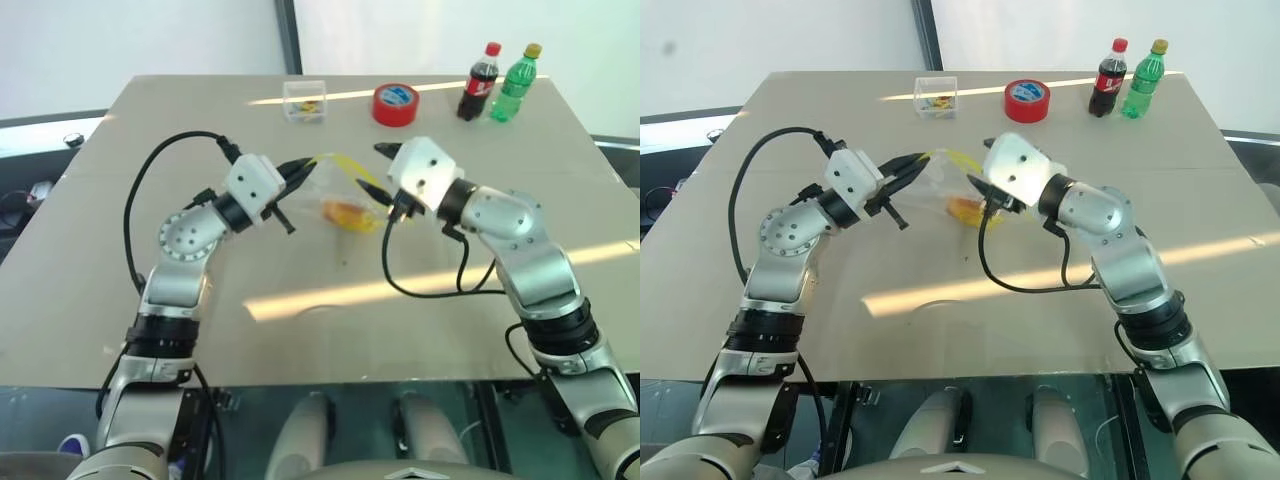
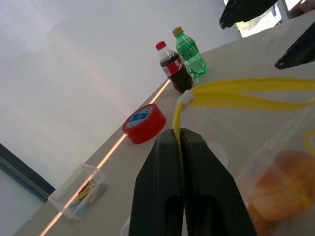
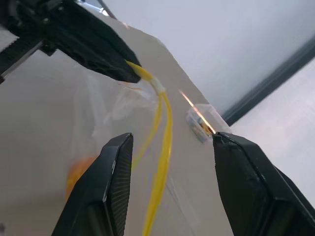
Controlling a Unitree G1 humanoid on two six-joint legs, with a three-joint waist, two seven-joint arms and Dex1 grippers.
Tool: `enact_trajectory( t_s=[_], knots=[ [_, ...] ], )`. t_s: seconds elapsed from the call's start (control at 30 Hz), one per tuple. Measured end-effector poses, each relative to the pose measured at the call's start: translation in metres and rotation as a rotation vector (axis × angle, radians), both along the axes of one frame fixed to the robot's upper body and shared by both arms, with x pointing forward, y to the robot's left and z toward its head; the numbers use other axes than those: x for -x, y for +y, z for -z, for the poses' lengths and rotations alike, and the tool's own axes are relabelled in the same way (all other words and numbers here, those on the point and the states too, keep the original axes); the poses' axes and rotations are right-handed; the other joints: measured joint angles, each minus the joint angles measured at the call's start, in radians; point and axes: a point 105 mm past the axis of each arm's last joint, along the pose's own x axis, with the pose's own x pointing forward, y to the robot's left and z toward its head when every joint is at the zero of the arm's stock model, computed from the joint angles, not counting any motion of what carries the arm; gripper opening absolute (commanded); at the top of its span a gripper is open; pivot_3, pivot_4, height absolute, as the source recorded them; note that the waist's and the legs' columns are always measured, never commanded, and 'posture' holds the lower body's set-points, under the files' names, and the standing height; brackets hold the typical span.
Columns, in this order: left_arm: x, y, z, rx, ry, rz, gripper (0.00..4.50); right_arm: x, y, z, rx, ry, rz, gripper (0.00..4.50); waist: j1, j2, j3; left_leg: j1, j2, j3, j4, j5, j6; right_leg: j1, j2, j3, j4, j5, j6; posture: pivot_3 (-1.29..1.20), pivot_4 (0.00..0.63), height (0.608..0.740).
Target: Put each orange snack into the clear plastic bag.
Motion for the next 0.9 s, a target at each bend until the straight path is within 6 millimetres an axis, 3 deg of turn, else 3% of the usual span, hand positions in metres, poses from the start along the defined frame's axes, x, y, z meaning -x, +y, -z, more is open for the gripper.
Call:
enact_trajectory(
  t_s=[0.33, 0.37, 0.4, 0.9],
  knots=[
    [0.008, -0.011, 0.007, -0.072, -0.03, 0.043, 0.0, -0.004, 0.012, 0.004, 0.137, -0.129, -0.032, 2.61, -0.004, 0.0, 0.0, 0.0, 0.0, 0.0, 0.0, 0.0, 0.0, 0.0, 0.0, 0.0, 0.0, 0.0, 0.0, 0.0, 0.15, 0.74],
    [0.008, -0.01, 0.007, -0.074, -0.032, 0.043, 0.0, -0.004, 0.013, 0.003, 0.14, -0.141, -0.036, 2.1, -0.004, 0.0, 0.0, 0.0, 0.0, 0.0, 0.0, 0.0, 0.0, 0.0, 0.0, 0.0, 0.0, 0.0, 0.0, 0.0, 0.15, 0.74],
    [0.009, -0.011, 0.008, -0.08, -0.038, 0.046, 0.0, -0.004, 0.015, 0.003, 0.141, -0.146, -0.043, 1.98, -0.005, 0.0, 0.0, 0.0, 0.0, 0.0, 0.0, 0.0, 0.0, 0.0, 0.0, 0.0, 0.0, 0.0, 0.0, 0.0, 0.15, 0.74],
    [0.014, -0.013, 0.014, -0.102, -0.037, 0.056, 0.0, -0.007, 0.027, 0.012, 0.165, -0.137, -0.073, 1.98, -0.005, 0.0, 0.0, 0.0, 0.0, 0.0, 0.0, 0.0, 0.0, 0.0, 0.0, 0.0, 0.0, 0.0, 0.0, 0.0, 0.15, 0.74]
  ],
)
